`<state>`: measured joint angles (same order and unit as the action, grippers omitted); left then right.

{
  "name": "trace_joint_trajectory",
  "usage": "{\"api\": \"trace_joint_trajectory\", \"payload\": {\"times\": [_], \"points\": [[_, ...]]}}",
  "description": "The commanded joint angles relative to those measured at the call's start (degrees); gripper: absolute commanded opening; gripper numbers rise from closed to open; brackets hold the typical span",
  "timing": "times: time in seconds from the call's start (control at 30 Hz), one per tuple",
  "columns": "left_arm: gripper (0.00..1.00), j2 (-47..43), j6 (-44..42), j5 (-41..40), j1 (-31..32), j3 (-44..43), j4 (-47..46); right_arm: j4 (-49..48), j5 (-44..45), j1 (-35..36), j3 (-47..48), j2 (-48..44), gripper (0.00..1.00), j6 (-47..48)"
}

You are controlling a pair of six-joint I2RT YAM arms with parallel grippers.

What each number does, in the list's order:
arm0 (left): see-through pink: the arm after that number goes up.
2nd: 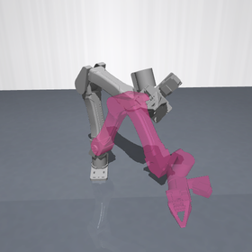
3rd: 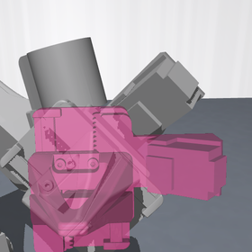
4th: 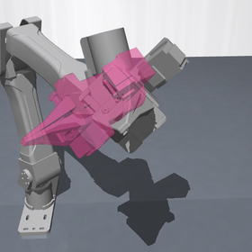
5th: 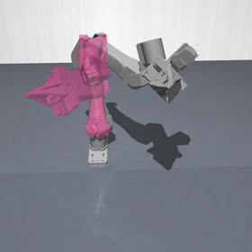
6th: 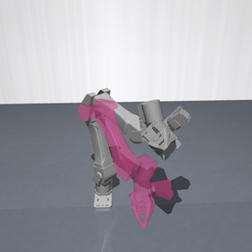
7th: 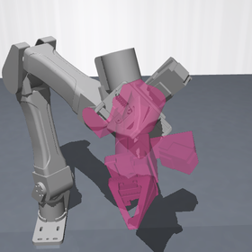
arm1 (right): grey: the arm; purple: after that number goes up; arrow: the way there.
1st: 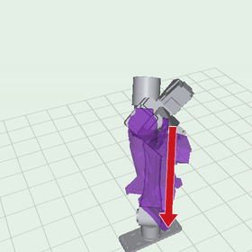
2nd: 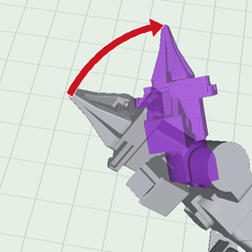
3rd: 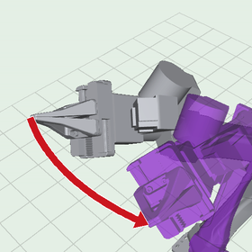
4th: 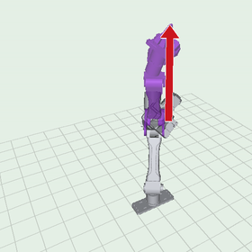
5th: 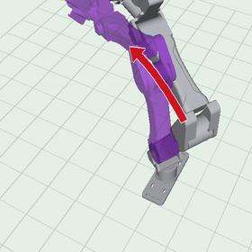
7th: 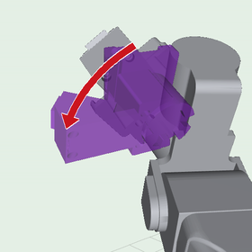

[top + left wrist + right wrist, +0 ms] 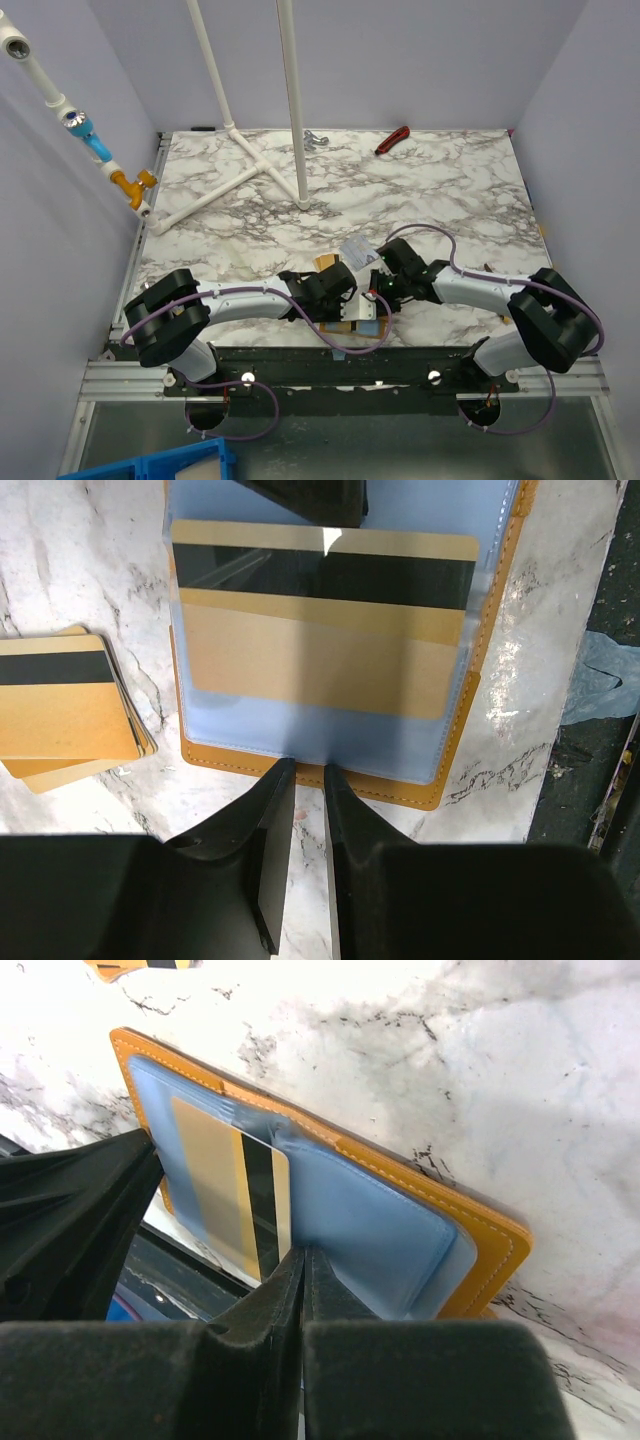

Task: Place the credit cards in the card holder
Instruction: Insert the credit card into the card holder.

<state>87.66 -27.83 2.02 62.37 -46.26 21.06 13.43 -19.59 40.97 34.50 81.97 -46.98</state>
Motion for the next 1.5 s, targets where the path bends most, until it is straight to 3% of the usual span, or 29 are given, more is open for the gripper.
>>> {"api": "trace_joint_trajectory", "payload": {"times": [0.0, 0.53, 0.87, 1.47], "points": [[0.19, 0.6, -0.6, -1.2, -0.2, 1.3, -0.1, -2.7, -0.6, 0.2, -0.3, 1.2, 0.04, -1.1], [0.19, 0.6, -0.9, -1.3, -0.2, 1.4, -0.4, -6.9, -1.9, 4.7, 2.1, 5.2, 0.01, -3.5], [0.19, -0.1, -1.2, -1.6, -0.3, 2.7, -0.6, -1.1, 0.4, 3.7, 0.3, 0.8, 0.01, -1.7], [0.19, 0.5, -1.1, -1.4, -0.3, 1.6, -1.0, -11.3, -7.9, 4.5, 3.4, 9.1, 0.01, -3.3]]}}
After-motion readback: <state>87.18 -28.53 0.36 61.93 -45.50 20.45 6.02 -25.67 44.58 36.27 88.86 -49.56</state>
